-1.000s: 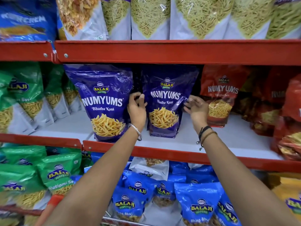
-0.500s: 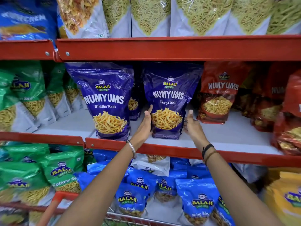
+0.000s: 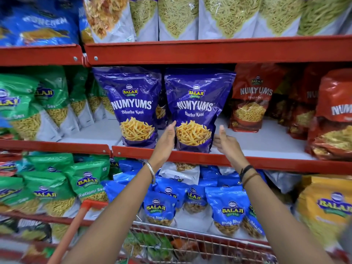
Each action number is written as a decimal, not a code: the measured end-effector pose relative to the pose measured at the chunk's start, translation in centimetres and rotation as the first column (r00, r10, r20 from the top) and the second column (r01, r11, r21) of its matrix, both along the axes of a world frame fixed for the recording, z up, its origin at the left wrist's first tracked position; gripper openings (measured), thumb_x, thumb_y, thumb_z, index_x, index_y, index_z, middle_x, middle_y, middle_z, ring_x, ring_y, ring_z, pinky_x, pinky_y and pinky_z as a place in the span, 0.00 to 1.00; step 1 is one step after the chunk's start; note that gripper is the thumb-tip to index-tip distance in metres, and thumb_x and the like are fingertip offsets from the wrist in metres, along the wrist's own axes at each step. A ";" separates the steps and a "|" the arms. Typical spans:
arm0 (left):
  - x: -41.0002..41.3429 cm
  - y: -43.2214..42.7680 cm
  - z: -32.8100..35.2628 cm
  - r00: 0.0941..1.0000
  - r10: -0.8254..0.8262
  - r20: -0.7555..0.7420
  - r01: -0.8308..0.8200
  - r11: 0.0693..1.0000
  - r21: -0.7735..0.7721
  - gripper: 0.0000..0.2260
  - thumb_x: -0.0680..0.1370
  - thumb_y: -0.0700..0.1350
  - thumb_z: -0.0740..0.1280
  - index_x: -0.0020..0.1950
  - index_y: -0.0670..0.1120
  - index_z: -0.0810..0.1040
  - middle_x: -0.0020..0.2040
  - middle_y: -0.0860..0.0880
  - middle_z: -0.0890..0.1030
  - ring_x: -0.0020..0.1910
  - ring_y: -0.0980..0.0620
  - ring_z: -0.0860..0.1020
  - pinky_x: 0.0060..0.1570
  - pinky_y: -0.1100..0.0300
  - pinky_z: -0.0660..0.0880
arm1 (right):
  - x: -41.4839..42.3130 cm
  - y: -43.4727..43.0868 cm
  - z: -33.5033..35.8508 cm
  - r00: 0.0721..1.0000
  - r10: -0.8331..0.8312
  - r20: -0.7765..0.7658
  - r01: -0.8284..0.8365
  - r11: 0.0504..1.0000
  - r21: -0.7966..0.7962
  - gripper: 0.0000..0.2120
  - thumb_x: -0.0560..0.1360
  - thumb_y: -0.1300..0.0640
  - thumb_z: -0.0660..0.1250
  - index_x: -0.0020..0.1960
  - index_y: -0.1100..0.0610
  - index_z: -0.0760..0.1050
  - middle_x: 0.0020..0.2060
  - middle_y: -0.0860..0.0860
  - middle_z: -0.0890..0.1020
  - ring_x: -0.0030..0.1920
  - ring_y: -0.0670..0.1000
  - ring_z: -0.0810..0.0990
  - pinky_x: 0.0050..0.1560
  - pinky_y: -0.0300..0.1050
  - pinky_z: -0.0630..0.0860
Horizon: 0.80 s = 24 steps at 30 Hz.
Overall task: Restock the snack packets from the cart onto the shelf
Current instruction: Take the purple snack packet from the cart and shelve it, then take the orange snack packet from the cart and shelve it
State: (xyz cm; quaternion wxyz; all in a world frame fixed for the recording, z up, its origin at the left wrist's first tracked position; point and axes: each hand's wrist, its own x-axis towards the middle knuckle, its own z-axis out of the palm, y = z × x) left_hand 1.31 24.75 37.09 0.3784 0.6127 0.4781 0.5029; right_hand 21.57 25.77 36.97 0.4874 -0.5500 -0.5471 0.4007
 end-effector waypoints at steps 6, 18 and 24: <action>3.8 -8.0 -2.6 0.990 0.123 0.070 -0.139 0.942 0.305 0.17 0.78 0.50 0.57 0.65 0.48 0.70 0.64 0.53 0.74 0.63 0.62 0.72 0.61 0.71 0.68 | 2.4 -9.2 -4.2 0.984 -0.044 -0.171 0.071 0.985 0.155 0.12 0.78 0.49 0.57 0.49 0.53 0.77 0.50 0.54 0.83 0.51 0.49 0.82 0.54 0.44 0.76; 10.5 -18.2 -26.5 0.990 -0.116 -0.078 0.074 0.909 -0.411 0.16 0.76 0.46 0.64 0.64 0.48 0.69 0.67 0.46 0.73 0.66 0.50 0.71 0.59 0.65 0.71 | 14.0 -25.2 -27.3 0.941 0.007 0.339 0.169 0.856 -0.488 0.07 0.75 0.55 0.65 0.41 0.55 0.79 0.41 0.60 0.82 0.45 0.59 0.80 0.44 0.44 0.69; 14.0 -19.5 -36.2 0.998 -0.065 -0.001 0.045 0.698 -0.715 0.37 0.63 0.59 0.73 0.64 0.43 0.67 0.66 0.42 0.70 0.65 0.42 0.71 0.62 0.45 0.71 | 17.5 -24.2 -33.8 0.905 0.082 0.417 0.261 0.667 -0.698 0.25 0.74 0.62 0.63 0.68 0.64 0.62 0.55 0.64 0.78 0.53 0.62 0.77 0.48 0.48 0.71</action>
